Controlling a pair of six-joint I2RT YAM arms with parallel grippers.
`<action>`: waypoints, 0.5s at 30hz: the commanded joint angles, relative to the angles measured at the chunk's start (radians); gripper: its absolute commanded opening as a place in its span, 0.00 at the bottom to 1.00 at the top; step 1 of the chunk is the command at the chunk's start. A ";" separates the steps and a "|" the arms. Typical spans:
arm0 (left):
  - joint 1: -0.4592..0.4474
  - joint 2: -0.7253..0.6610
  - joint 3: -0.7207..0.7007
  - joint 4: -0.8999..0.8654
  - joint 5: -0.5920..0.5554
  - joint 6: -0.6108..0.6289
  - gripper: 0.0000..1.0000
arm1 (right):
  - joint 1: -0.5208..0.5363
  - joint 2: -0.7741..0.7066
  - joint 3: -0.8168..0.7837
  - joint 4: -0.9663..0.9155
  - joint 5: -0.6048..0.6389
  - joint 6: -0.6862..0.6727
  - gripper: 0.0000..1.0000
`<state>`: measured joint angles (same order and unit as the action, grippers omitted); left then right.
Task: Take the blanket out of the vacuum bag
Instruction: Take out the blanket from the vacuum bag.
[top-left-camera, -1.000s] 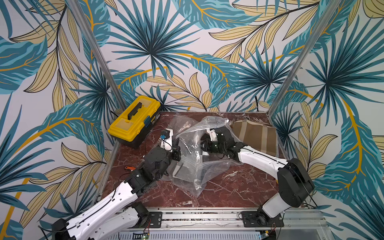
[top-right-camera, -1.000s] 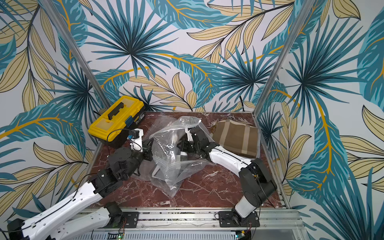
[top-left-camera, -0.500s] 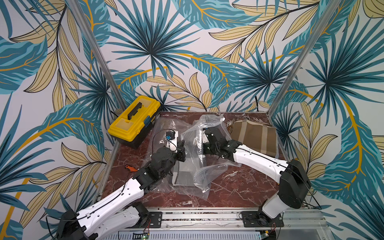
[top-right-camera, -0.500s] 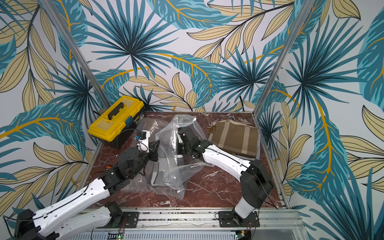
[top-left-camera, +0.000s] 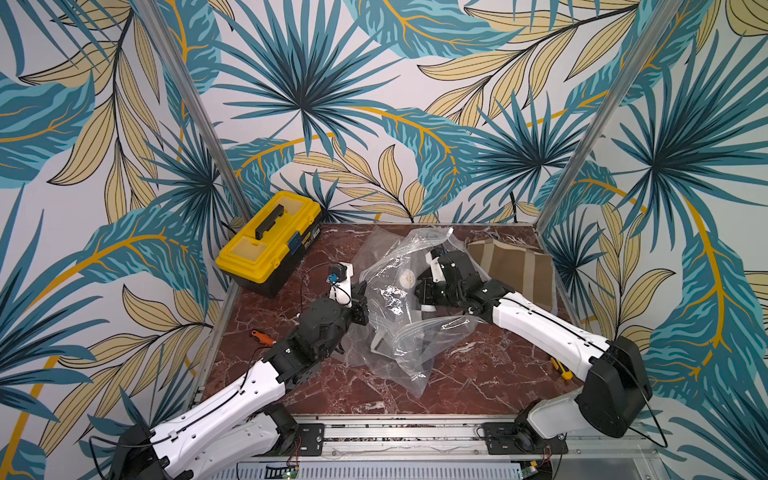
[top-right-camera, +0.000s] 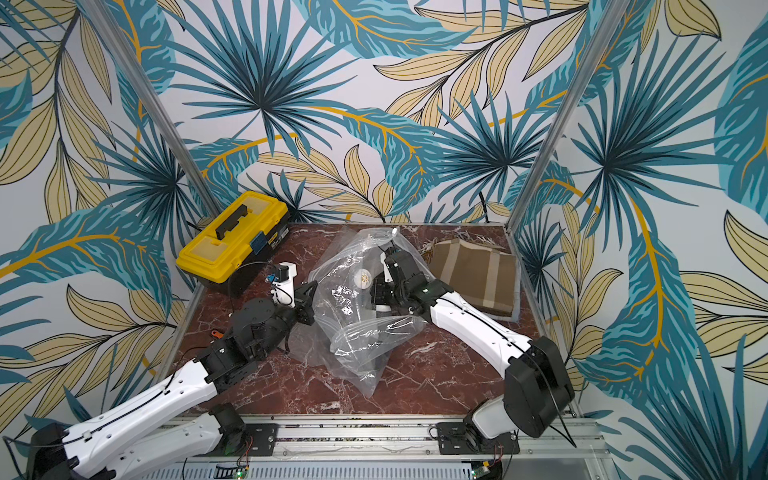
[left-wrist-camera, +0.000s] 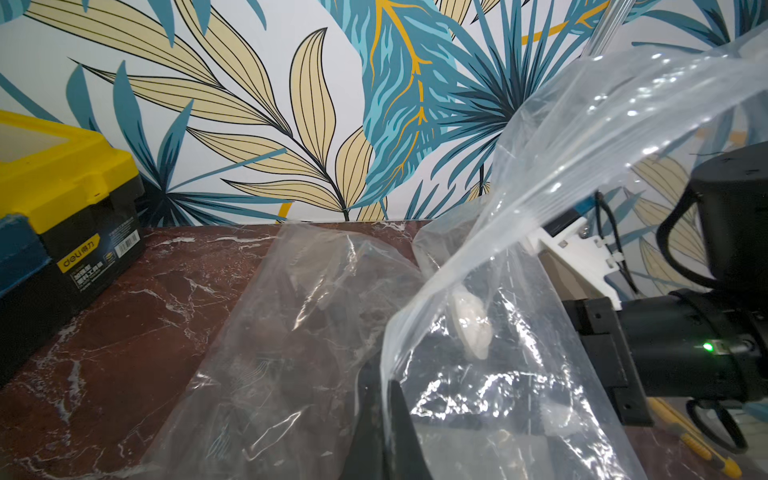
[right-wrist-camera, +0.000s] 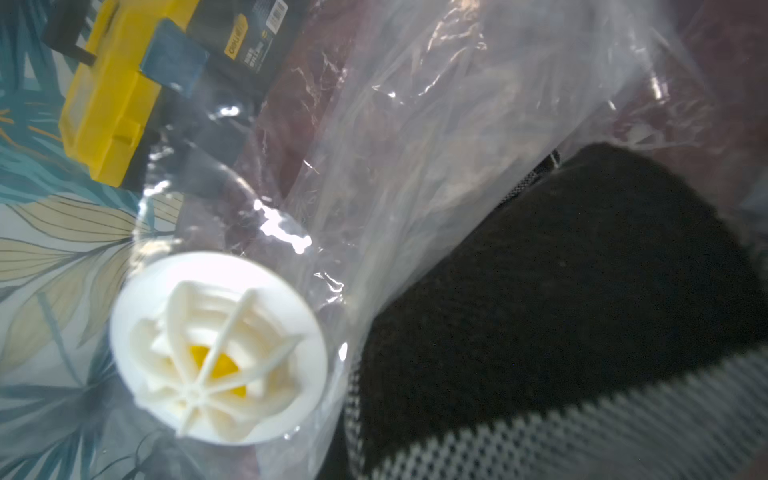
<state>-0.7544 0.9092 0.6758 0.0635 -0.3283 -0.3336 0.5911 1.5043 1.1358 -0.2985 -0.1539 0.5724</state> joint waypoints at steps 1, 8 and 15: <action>0.005 0.000 -0.004 -0.007 -0.001 -0.007 0.00 | 0.006 0.011 -0.015 0.142 -0.089 0.047 0.00; 0.007 0.010 -0.024 0.024 -0.031 -0.007 0.00 | 0.032 -0.024 0.072 -0.021 -0.031 0.048 0.00; 0.008 0.080 0.001 0.016 -0.235 -0.001 0.00 | 0.054 -0.110 0.058 -0.091 -0.011 0.104 0.00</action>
<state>-0.7536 0.9642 0.6712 0.0689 -0.4213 -0.3416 0.6312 1.4601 1.1614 -0.3656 -0.1673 0.6575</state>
